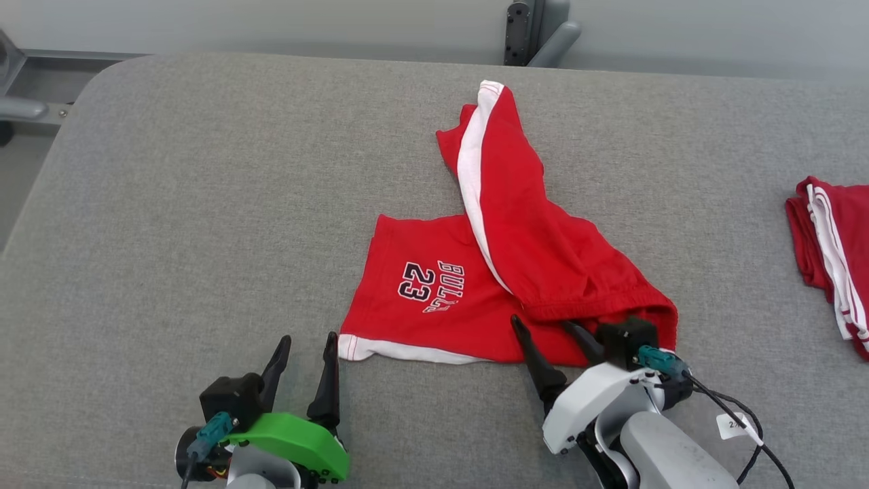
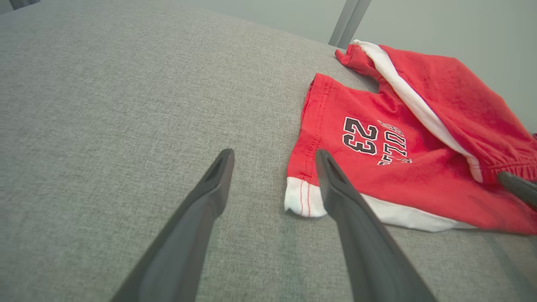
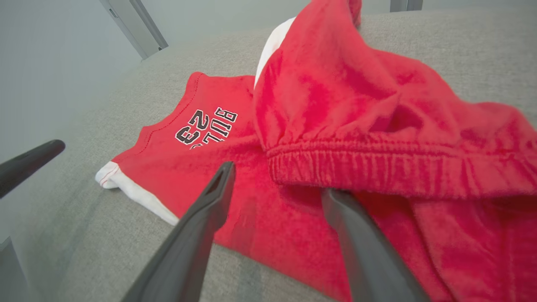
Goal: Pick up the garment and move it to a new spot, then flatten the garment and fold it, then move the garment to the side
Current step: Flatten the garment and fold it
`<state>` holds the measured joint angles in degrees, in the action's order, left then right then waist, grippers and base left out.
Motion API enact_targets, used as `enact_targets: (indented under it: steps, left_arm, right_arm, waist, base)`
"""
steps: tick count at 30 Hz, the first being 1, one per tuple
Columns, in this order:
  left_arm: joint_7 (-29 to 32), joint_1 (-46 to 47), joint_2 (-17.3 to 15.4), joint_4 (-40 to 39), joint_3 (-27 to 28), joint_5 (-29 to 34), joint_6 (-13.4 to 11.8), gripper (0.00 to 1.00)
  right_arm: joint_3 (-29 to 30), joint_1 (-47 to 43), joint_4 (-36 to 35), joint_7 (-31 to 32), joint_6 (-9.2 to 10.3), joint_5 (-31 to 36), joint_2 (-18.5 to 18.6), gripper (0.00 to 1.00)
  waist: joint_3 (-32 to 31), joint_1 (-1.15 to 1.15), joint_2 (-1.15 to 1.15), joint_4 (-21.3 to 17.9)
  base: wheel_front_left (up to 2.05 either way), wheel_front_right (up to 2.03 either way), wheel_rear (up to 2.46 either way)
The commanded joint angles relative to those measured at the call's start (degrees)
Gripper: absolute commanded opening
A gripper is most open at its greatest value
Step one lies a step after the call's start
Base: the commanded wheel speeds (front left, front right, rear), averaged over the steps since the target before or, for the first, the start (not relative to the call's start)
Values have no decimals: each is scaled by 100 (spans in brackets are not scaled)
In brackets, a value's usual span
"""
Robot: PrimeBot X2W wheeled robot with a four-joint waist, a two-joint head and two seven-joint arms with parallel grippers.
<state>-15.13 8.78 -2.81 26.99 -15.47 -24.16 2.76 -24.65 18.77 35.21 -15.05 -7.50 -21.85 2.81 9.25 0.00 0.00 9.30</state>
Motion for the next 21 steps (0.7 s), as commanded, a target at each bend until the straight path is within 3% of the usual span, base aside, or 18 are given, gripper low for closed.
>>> enact_targets:
  steps: [1, 2, 3, 10, 14, 17, 18, 19, 21]
  left_arm:
    - [3, 42, -20, 14, 5, -7, 24, 100]
    - [4, 21, -20, 26, 12, 7, 28, 100]
    - [4, 1, -20, 33, 32, -12, 28, 100]
    - [4, -81, -20, 77, 24, -41, 66, 100]
    - [4, -88, -20, 98, -62, -37, 79, 100]
    - [4, -86, -21, 142, -130, -34, 94, 100]
    - [4, -98, -20, 181, -172, -41, 99, 100]
    - [4, -103, -20, 201, -200, -53, 103, 100]
    - [4, -114, -20, 241, -237, -71, 105, 100]
  right_arm:
    - [44, 56, -43, -16, 3, -64, 23, 45]
    - [58, 48, -61, -16, 3, -72, 23, 19]
    - [70, 38, -101, -16, 3, -115, 23, 0]
    - [546, 131, -388, -16, 3, -474, 26, 0]
    - [1476, 429, -303, -16, 3, -648, 29, 0]
    - [2323, 740, 136, -16, 3, -425, 22, 0]
    - [2642, 839, 386, -16, 3, -311, 40, 44]
    - [2936, 944, 700, -15, 3, -135, 106, 100]
    - [3497, 1168, 1232, -17, 3, 226, 176, 100]
  waist:
    - [39, 0, 0, 84]
    - [40, 0, 0, 96]
    - [43, 0, 0, 106]
    - [19, 0, 0, 118]
    - [-10, 0, 0, 110]
    - [-25, 0, 0, 113]
    - [-35, 0, 0, 114]
    - [-50, 0, 0, 118]
    - [-81, 0, 0, 129]
  base:
    - [0, 0, 0]
    - [0, 0, 0]
    - [0, 0, 0]
    - [0, 0, 0]
    - [0, 0, 0]
    - [0, 0, 0]
    - [0, 0, 0]
    - [0, 0, 0]
    - [0, 0, 0]
